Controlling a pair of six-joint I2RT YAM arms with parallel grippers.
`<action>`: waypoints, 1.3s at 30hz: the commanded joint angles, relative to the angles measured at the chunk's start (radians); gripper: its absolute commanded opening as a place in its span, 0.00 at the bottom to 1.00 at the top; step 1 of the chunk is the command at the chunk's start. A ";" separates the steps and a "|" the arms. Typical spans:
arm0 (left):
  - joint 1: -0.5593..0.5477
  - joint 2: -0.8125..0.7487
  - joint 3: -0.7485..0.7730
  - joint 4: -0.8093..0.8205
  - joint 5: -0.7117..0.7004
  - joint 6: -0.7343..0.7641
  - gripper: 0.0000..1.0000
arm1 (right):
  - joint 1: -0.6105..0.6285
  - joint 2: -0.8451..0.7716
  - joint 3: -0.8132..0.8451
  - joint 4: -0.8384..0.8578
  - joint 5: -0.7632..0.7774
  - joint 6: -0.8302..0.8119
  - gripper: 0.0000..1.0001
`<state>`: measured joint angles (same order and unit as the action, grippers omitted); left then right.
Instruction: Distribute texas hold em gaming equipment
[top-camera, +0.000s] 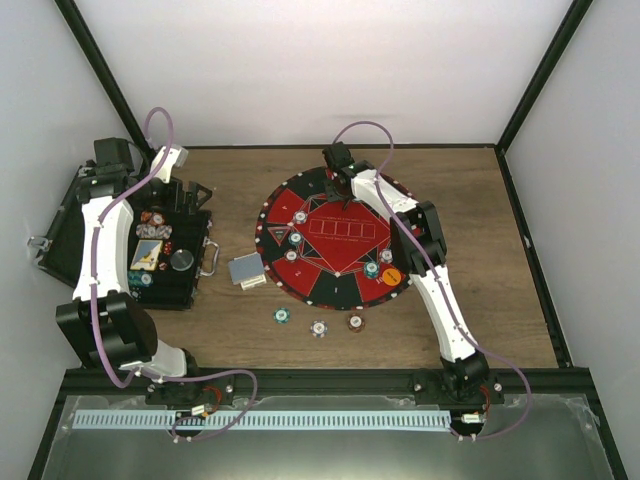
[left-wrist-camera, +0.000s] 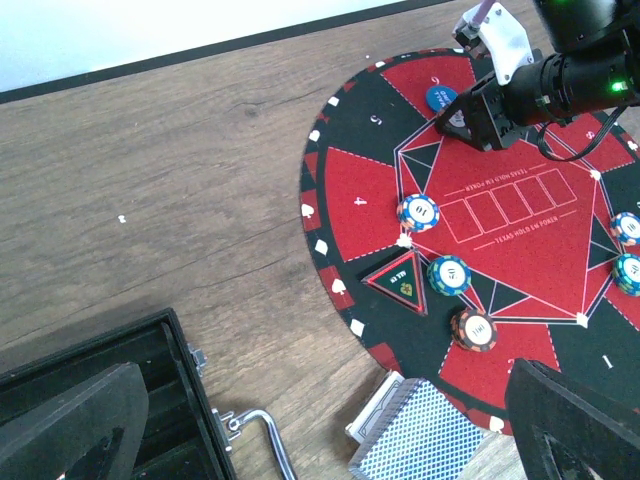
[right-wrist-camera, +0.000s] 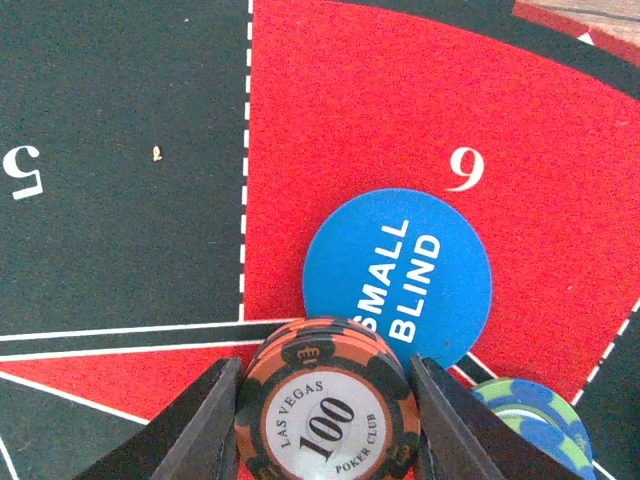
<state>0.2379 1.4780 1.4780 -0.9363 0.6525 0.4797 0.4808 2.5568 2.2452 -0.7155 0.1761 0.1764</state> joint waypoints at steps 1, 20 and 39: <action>0.007 -0.021 0.000 -0.008 0.010 0.016 1.00 | 0.006 -0.012 -0.013 -0.073 -0.024 0.022 0.31; 0.007 -0.016 -0.004 -0.009 0.009 0.026 1.00 | 0.026 -0.130 -0.018 -0.056 -0.011 0.017 0.74; 0.006 -0.058 0.005 -0.038 0.002 0.004 1.00 | 0.331 -0.818 -0.770 0.002 0.051 0.124 0.80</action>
<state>0.2379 1.4525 1.4773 -0.9634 0.6388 0.4896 0.7326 1.8706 1.6997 -0.6903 0.2031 0.2100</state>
